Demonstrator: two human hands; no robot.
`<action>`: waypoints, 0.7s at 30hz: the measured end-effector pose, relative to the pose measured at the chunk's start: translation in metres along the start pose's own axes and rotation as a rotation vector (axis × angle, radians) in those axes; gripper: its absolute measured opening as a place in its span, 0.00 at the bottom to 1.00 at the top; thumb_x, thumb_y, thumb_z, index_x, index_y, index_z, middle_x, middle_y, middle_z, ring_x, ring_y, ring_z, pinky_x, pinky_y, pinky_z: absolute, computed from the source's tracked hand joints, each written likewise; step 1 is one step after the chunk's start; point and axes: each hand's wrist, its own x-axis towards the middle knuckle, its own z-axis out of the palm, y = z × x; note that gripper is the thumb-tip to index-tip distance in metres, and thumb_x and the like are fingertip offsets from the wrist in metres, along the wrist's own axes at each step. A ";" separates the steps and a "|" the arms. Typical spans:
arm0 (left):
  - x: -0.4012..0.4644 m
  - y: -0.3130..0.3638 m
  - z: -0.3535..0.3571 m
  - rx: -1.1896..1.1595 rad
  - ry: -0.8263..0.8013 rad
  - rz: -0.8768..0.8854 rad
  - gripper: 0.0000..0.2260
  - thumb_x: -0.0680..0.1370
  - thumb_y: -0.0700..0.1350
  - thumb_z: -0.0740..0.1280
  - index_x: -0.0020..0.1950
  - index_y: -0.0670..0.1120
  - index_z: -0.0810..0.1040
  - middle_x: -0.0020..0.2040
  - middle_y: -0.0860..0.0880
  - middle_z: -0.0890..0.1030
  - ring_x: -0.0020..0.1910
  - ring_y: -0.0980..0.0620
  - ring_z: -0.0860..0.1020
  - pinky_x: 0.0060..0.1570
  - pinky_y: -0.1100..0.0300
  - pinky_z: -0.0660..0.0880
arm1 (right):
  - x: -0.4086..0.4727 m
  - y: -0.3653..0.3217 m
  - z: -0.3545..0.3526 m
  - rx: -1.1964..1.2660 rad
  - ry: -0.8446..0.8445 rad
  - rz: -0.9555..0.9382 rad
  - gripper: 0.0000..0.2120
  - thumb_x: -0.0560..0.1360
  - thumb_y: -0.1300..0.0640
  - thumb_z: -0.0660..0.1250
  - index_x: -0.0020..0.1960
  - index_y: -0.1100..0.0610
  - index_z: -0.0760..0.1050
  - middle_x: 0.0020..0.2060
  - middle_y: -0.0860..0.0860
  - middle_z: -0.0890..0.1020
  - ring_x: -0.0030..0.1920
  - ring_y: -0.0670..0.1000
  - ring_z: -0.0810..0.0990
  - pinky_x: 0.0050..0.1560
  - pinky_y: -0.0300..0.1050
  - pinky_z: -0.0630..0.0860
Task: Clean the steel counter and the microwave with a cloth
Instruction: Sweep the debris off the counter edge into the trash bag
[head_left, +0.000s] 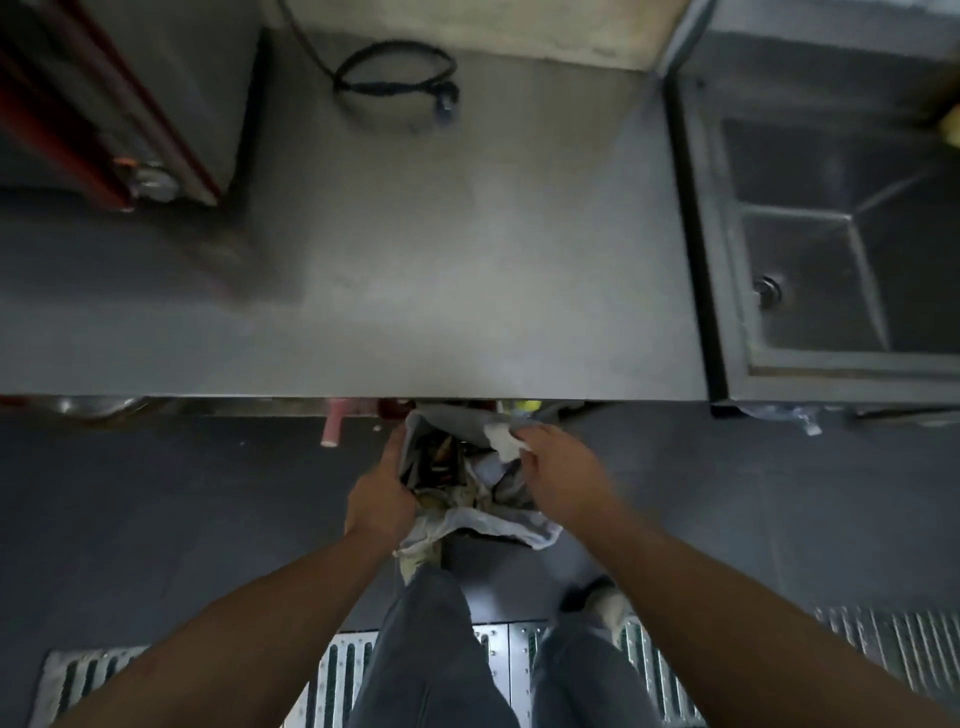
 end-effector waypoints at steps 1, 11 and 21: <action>-0.002 0.010 0.010 0.016 -0.015 0.037 0.39 0.76 0.41 0.67 0.79 0.65 0.51 0.57 0.41 0.82 0.50 0.37 0.81 0.44 0.53 0.76 | -0.011 0.016 -0.007 0.017 0.014 0.041 0.18 0.80 0.57 0.59 0.69 0.49 0.73 0.62 0.53 0.78 0.60 0.57 0.78 0.59 0.47 0.72; -0.056 0.132 0.137 0.169 -0.105 0.267 0.34 0.80 0.38 0.59 0.79 0.66 0.52 0.68 0.43 0.76 0.61 0.39 0.78 0.52 0.53 0.73 | -0.164 0.243 -0.081 0.183 0.233 0.546 0.18 0.76 0.55 0.61 0.64 0.55 0.78 0.54 0.61 0.82 0.54 0.64 0.80 0.52 0.51 0.74; -0.104 0.249 0.307 0.256 -0.081 0.302 0.31 0.80 0.41 0.61 0.80 0.60 0.53 0.59 0.43 0.79 0.52 0.39 0.79 0.46 0.54 0.71 | -0.289 0.435 -0.105 0.343 0.263 0.821 0.17 0.78 0.58 0.61 0.65 0.56 0.76 0.55 0.62 0.82 0.56 0.64 0.80 0.54 0.49 0.74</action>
